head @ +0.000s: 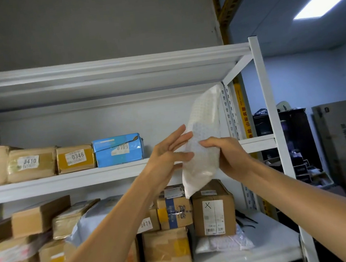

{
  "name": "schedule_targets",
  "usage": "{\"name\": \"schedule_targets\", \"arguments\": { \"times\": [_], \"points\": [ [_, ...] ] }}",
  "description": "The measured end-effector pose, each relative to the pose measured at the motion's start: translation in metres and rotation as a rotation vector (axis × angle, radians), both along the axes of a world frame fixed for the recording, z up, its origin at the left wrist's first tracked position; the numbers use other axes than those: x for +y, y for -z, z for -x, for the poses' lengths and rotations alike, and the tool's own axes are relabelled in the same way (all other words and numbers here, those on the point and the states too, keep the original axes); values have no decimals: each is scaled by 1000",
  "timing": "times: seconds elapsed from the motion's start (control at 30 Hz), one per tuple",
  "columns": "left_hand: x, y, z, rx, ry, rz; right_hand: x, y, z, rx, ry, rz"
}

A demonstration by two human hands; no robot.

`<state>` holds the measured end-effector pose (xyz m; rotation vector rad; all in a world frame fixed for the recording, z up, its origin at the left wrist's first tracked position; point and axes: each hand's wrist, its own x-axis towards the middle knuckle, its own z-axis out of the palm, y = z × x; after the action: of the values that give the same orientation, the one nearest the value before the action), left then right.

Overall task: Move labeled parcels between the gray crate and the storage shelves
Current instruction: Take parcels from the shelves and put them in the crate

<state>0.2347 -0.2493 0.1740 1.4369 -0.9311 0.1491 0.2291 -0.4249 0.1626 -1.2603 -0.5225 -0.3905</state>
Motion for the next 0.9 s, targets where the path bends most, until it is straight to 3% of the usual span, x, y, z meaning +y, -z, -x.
{"name": "schedule_targets", "arguments": {
  "times": [0.23,0.33,0.43,0.53,0.63,0.73,0.9],
  "points": [
    [-8,7,5,-208,-304,-78,-11,4,12,32,-192,41],
    [-19,3,15,-340,-456,-223,-11,4,8,4,-89,11],
    [-33,0,16,-297,-541,-375,-4,3,5,6,134,6],
    [-35,-3,13,-223,-610,-410,-1,-2,13,20,149,-57],
    [-15,-5,8,-21,-464,-213,-16,-5,24,-1,48,26],
    [1,7,1,162,-163,63,-23,-2,23,-118,178,208],
    [1,16,-11,227,6,183,-11,-4,21,-71,161,222]
  ]
}}
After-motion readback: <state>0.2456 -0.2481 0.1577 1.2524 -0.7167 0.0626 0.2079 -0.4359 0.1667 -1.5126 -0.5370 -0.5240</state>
